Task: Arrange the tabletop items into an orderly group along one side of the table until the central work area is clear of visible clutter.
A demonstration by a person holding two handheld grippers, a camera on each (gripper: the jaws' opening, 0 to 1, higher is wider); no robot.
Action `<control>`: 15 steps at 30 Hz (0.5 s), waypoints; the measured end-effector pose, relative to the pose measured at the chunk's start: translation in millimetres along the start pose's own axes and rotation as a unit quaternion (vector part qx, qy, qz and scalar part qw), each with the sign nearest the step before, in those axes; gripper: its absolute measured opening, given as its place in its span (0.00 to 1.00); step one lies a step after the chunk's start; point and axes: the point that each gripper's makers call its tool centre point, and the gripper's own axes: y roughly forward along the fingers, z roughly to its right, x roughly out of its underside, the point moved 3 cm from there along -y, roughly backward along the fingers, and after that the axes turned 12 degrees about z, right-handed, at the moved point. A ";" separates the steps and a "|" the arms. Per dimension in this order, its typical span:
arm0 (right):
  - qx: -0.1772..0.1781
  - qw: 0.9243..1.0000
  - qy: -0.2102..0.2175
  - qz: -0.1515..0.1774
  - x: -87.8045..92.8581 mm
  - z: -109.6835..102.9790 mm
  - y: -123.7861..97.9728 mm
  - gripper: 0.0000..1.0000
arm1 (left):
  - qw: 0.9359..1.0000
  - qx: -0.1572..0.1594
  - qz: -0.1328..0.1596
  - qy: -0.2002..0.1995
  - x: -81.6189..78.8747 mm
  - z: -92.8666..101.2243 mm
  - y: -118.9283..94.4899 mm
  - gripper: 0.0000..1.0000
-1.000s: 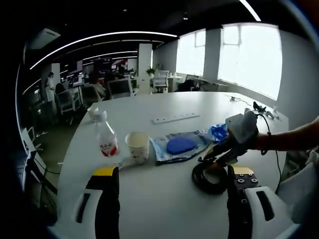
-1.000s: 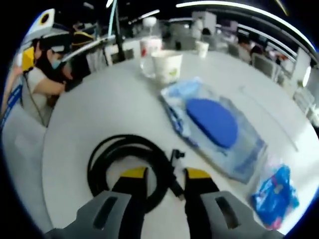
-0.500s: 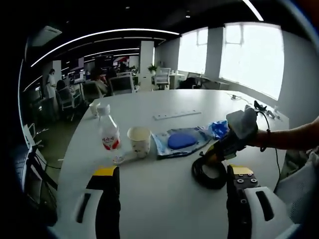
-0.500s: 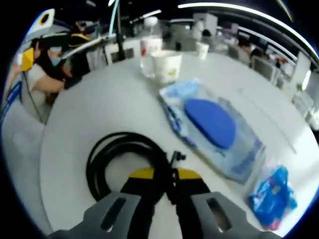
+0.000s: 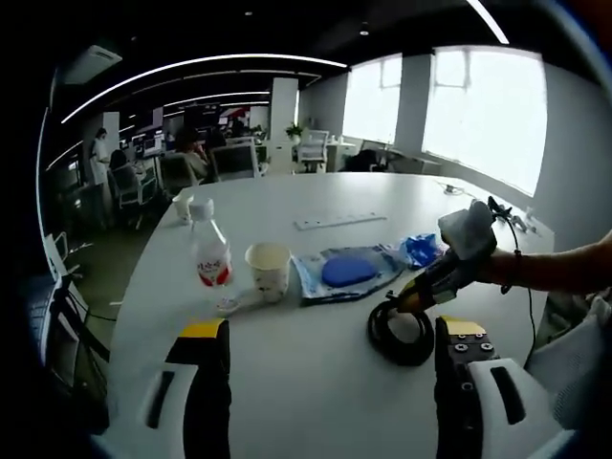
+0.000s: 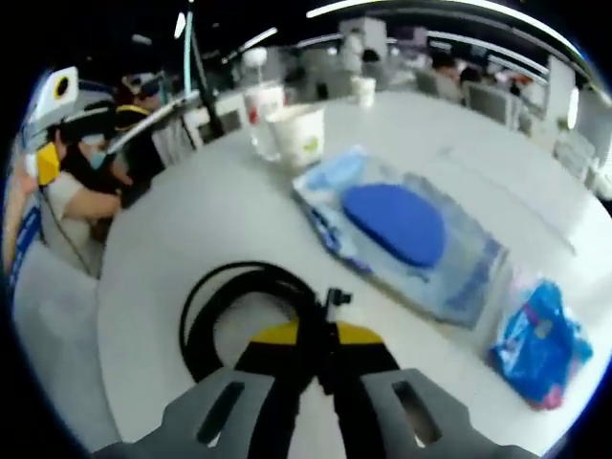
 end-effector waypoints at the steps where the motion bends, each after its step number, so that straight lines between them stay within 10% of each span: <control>1: 0.002 1.000 0.010 0.008 -4.0 -1.1 -4.1 0.07 | 1.000 0.001 0.000 0.000 -0.2 0.7 -0.3 0.87; 15: -0.010 0.995 0.065 0.075 -40.9 -17.5 -38.3 0.06 | 1.000 0.004 0.000 0.004 -1.4 2.7 -0.6 0.88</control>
